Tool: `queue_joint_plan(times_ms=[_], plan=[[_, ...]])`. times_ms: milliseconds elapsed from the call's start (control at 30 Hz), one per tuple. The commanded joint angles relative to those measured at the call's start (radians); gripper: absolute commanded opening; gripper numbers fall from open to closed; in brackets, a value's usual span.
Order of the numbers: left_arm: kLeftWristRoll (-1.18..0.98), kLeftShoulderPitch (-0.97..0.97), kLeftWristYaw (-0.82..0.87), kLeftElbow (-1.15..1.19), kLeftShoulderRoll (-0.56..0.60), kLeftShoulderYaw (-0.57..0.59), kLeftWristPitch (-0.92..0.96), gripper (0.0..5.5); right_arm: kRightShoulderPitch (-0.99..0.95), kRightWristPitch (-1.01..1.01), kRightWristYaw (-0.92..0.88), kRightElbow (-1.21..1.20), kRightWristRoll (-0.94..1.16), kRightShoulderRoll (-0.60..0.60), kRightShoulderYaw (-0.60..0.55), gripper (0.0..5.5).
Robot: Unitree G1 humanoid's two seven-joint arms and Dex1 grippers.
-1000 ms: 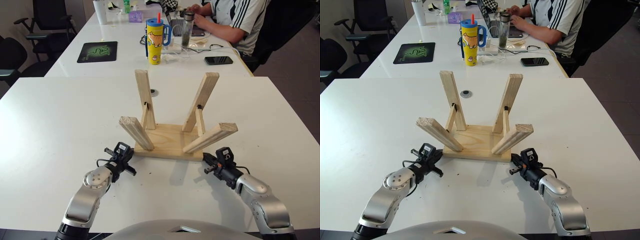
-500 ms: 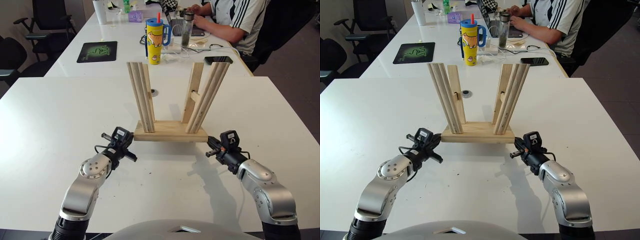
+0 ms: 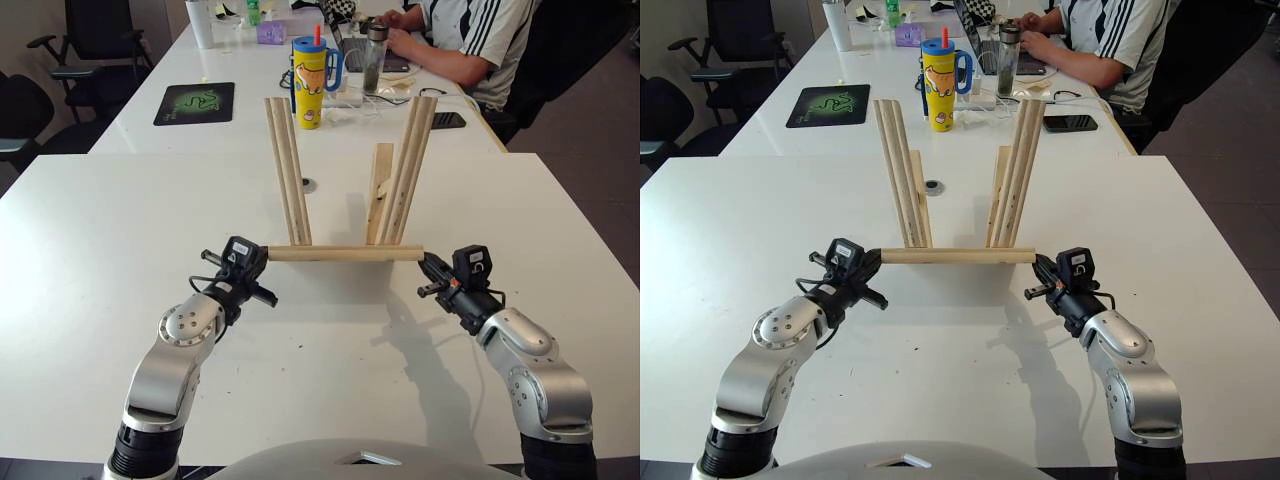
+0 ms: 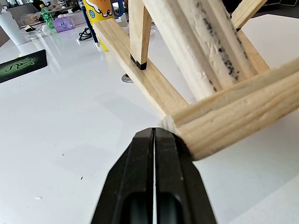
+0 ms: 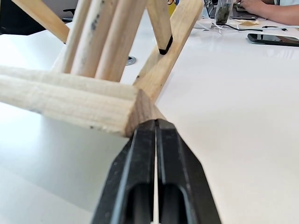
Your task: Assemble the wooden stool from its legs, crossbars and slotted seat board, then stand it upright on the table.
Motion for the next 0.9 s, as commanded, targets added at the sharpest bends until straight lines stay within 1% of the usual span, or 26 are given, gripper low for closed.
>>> queue_joint_plan(times_ms=[33,233,367,500,700,800,900], plan=[[-0.065,-0.028,-0.049,-0.021,-0.033,-0.053,-0.009,0.01,-0.043,-0.022,0.053,-0.019,0.064,0.034,0.060,0.00],[-0.057,-0.034,-0.036,0.007,-0.050,-0.036,-0.024,0.01,-0.072,-0.044,0.042,-0.004,0.068,0.060,0.040,0.00],[-0.076,-0.056,-0.014,0.015,-0.087,-0.001,-0.011,0.01,-0.082,-0.051,0.039,0.006,0.068,0.071,0.035,0.00],[-0.054,-0.050,-0.007,0.040,-0.080,-0.004,-0.018,0.01,-0.073,-0.056,0.036,0.026,0.047,0.064,0.041,0.00],[0.000,-0.025,0.036,0.169,-0.051,0.041,-0.043,0.01,-0.051,-0.114,0.006,0.139,-0.025,0.036,0.018,0.00],[0.037,-0.023,0.058,0.257,-0.033,0.039,-0.087,0.01,-0.059,-0.153,-0.010,0.214,-0.058,0.024,0.015,0.00],[0.056,-0.034,0.069,0.329,-0.041,0.026,-0.137,0.01,-0.085,-0.176,-0.024,0.286,-0.090,0.029,0.030,0.00]])
